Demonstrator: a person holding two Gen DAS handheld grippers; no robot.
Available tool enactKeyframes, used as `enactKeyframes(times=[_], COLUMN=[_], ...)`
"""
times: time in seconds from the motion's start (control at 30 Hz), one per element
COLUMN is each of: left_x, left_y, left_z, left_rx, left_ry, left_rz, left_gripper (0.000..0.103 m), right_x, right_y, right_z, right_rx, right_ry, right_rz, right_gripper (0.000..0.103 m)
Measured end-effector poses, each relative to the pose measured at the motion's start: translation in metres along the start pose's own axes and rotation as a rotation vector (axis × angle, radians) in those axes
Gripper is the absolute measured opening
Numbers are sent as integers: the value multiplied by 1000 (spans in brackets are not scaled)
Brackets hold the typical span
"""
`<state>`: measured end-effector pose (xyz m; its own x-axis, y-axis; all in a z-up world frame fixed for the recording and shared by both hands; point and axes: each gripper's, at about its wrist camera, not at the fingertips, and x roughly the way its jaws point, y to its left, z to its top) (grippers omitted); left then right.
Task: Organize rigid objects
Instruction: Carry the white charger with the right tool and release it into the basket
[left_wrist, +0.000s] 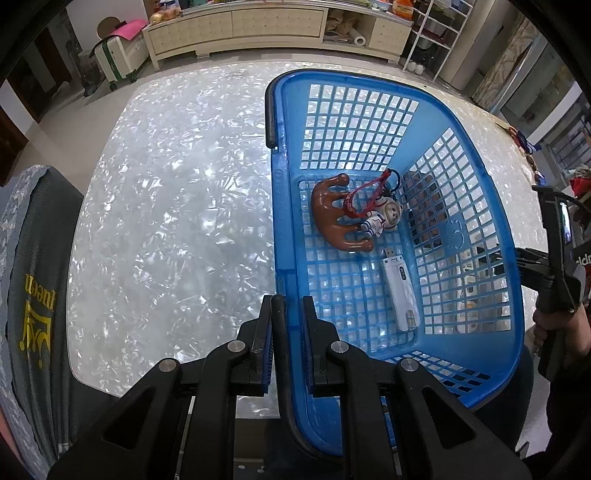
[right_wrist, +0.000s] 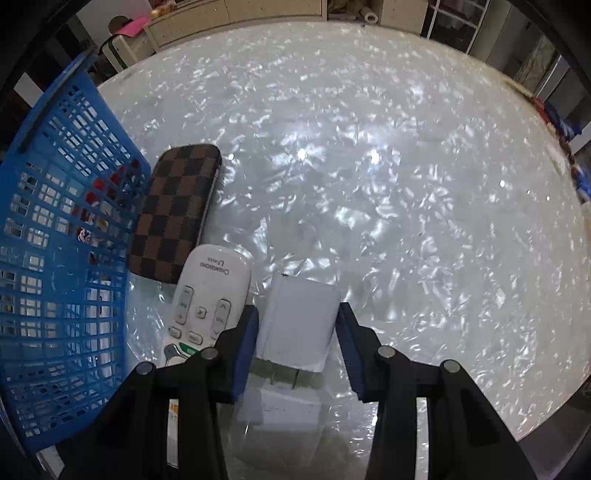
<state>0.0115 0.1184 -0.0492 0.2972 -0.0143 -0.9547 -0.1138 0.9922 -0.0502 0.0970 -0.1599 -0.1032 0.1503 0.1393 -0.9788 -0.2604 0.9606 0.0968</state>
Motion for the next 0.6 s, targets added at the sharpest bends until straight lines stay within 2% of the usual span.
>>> enactKeyframes(times=[0.17, 0.37, 0.6], left_x=[0, 0, -1], left_y=[-1, -2, -1], left_z=[0, 0, -1], left_rx=[1, 5, -5], left_ry=[0, -3, -7], left_rz=[3, 9, 11], left_gripper=[15, 15, 14], right_x=[-29, -62, -110], right_y=[8, 15, 44], right_z=[-1, 7, 10], right_rx=[-23, -52, -116], right_ry=[-61, -119, -210], right_rz=[-9, 23, 77], right_gripper=[41, 41, 41])
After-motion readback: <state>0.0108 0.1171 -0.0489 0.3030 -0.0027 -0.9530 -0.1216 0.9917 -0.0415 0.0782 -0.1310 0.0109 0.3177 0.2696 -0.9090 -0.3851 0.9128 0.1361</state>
